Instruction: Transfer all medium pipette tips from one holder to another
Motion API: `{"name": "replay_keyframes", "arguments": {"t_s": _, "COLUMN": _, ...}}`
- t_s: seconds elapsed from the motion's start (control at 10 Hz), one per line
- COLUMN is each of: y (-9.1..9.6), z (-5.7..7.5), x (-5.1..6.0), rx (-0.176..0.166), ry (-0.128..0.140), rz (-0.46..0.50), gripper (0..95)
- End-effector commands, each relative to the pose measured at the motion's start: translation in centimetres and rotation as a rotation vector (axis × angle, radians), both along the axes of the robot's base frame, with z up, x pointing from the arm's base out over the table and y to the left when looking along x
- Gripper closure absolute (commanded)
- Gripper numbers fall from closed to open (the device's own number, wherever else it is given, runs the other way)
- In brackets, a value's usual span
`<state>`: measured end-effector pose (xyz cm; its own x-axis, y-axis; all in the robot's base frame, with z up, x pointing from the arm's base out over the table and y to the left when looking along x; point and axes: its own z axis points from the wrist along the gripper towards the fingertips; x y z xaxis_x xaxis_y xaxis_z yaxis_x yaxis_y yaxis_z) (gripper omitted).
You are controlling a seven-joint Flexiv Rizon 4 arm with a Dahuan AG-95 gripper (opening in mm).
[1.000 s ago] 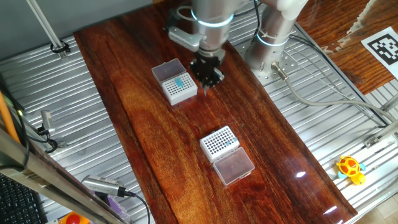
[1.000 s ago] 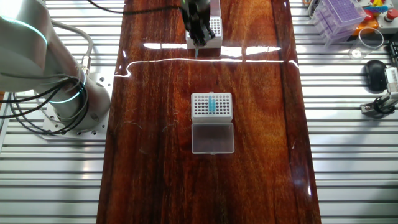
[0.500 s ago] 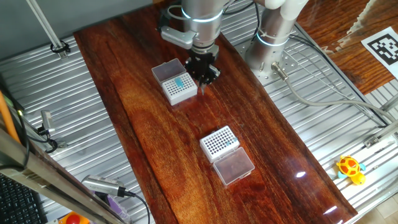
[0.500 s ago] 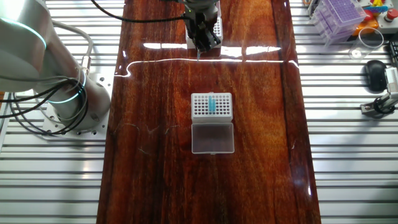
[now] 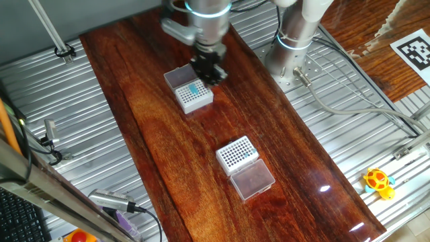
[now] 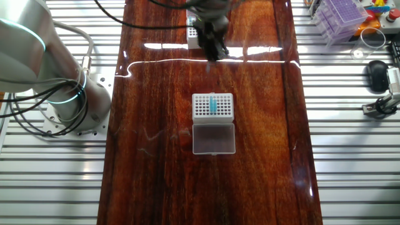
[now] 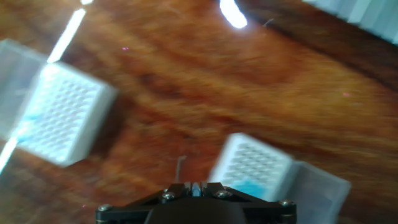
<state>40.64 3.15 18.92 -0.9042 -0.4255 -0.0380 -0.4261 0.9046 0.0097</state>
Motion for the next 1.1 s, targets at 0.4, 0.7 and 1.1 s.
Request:
{"name": "replay_keyframes", "arguments": {"t_s": 0.4, "y": -3.4, "z": -0.6, "x": 1.2, "rx": 0.005, "ry": -0.023, "rz": 0.026, "gripper": 95.0}}
{"name": "replay_keyframes", "arguments": {"t_s": 0.7, "y": -3.6, "z": -1.3, "x": 1.2, "rx": 0.006, "ry": -0.039, "rz": 0.000, "gripper": 95.0}}
{"name": "replay_keyframes", "arguments": {"t_s": 1.1, "y": -3.5, "z": -2.1, "x": 1.0, "rx": 0.007, "ry": -0.050, "rz": -0.002, "gripper": 95.0}}
